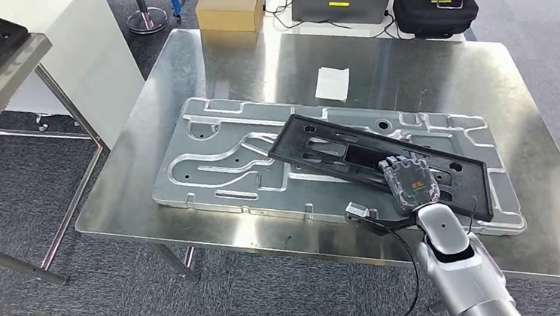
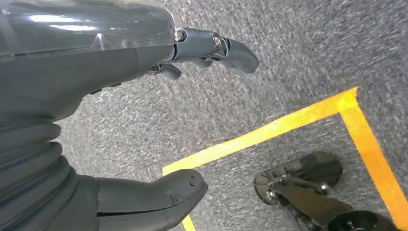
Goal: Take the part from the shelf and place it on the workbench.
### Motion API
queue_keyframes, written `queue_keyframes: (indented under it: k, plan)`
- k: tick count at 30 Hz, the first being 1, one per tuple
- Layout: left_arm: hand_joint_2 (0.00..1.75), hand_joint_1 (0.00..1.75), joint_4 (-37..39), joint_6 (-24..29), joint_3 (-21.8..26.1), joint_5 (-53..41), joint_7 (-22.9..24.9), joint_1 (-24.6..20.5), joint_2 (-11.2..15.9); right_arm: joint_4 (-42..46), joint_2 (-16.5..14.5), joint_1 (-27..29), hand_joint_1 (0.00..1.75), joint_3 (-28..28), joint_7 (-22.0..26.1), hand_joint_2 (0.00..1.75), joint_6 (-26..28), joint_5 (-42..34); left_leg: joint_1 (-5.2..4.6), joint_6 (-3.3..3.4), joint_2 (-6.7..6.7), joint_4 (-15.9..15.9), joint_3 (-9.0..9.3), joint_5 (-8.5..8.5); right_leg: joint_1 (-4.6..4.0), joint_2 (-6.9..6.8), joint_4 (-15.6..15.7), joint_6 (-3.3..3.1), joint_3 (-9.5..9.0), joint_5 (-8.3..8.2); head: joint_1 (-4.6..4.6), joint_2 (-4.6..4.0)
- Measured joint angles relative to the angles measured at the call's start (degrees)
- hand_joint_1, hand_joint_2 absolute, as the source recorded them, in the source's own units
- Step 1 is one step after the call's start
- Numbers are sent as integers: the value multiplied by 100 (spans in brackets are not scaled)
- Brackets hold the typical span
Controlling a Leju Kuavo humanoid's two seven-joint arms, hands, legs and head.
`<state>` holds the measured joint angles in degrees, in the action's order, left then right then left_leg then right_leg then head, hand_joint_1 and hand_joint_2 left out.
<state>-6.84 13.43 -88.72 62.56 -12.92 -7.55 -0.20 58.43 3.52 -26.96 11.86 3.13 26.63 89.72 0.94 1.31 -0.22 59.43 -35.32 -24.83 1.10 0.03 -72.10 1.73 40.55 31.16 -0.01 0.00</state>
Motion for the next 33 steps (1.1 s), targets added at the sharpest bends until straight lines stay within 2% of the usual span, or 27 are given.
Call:
queue_keyframes:
  k: [1,3,4,6,8,10,12,13,14,15,17,18,19,22,23,24,25,27,28,29,30,33]
  plan:
    - [0,0,0,5,0,-17,14,-1,-1,-36,0,-15,0,-22,11,0,21,0,-4,-4,-7,-1,16,-4,-10,0,397,-36,-191,-224,1,0]
    - [0,0,0,7,0,-28,19,-3,-7,-107,-2,-56,0,-75,33,0,75,-6,-21,-35,-20,2,31,-12,-53,-5,1097,-108,-526,-483,-3,0]
    - [0,0,0,8,0,-27,24,-2,-10,-140,-3,-73,0,-100,45,0,107,-12,-23,-61,-22,1,32,-12,-75,-5,1266,-130,-602,-512,-4,0]
    - [0,0,0,9,0,-25,42,2,-11,-192,-6,-91,0,-146,60,0,168,-35,-22,-130,-23,-24,47,-4,-91,-1,1332,-158,-625,-508,-4,0]
    - [0,0,0,4,0,-20,54,2,-4,-230,-19,-98,0,-183,66,0,203,-55,-22,-192,-18,37,48,-68,-58,-11,1405,-207,-680,-544,-14,0]
    - [0,0,0,-10,0,-13,57,0,2,-264,-37,-98,0,-199,70,0,211,-64,-16,-236,-12,471,-126,-342,-28,-29,1464,-254,-728,-574,-39,-1]
    - [0,0,0,-23,0,7,61,11,3,-297,-54,-89,0,-206,73,0,211,-69,-9,-275,-10,1197,-452,-681,-32,-34,1465,-274,-731,-574,-54,-1]
    - [0,0,0,-25,0,21,69,20,4,-312,-62,-80,0,-209,76,0,209,-69,-6,-292,-10,1450,-568,-753,-35,-34,1460,-275,-731,-572,-55,0]
    - [0,0,0,-25,0,36,80,26,5,-327,-71,-70,0,-211,81,0,204,-69,-1,-304,-9,1501,-590,-714,-35,-32,1453,-273,-731,-569,-55,0]
    - [0,0,0,-25,0,50,93,28,6,-340,-81,-60,0,-211,87,0,197,-69,7,-311,-8,1317,-499,-569,-31,-28,1441,-265,-732,-563,-56,0]
    - [0,0,0,-30,0,65,114,19,9,-355,-99,-48,0,-212,96,0,188,-68,22,-308,-3,546,-117,-218,-29,-18,1396,-225,-726,-535,-56,0]
    - [0,0,0,-35,0,72,122,13,9,-357,-105,-46,0,-214,98,0,186,-67,20,-282,-6,229,37,-115,-36,-10,1367,-197,-714,-519,-53,-1]
    - [0,0,0,-43,0,77,130,10,9,-357,-109,-45,0,-217,101,0,186,-66,15,-251,-9,44,123,-76,-46,-5,1346,-167,-700,-510,-48,-1]
    - [0,0,0,-92,0,106,132,12,7,-356,-125,-16,0,-225,117,0,186,-65,-10,-118,-16,-19,125,-31,-41,5,1336,-73,-676,-529,-37,0]
    - [0,0,0,-121,0,125,125,9,5,-355,-130,0,0,-229,123,0,186,-65,-10,-72,-13,-35,119,1,-30,4,1296,-42,-662,-484,-32,0]
    - [0,0,0,-151,0,141,116,4,4,-355,-133,12,0,-237,127,0,187,-65,-2,-29,-9,-53,108,31,-22,3,1171,-16,-614,-373,-22,0]
    - [0,0,0,-178,0,155,108,2,2,-355,-133,19,0,-246,130,0,187,-65,4,3,-6,-68,90,55,-17,2,928,5,-518,-188,-9,0]
    - [0,0,0,-203,0,163,102,6,2,-356,-133,42,0,-260,132,0,187,-65,-5,33,-4,-70,33,88,-17,1,197,35,-221,231,7,0]
    - [0,0,0,-207,0,163,101,9,2,-356,-133,63,0,-262,134,0,187,-65,-12,38,-4,-69,3,107,-17,1,-105,41,-104,355,8,0]
    - [0,0,0,-209,0,163,101,11,2,-356,-133,84,0,-262,135,0,187,-65,-18,38,-4,-68,-25,128,-19,0,-225,38,-73,372,9,0]
    - [0,0,0,-209,0,163,101,11,2,-356,-133,99,0,-262,137,0,187,-65,-24,34,-6,-67,-50,149,-20,0,-128,24,-151,286,9,0]
    - [0,0,0,-211,0,163,98,6,-4,-354,-134,89,0,-262,137,0,187,-65,-40,-10,-12,-67,-103,218,-56,0,972,-63,-791,-168,8,0]
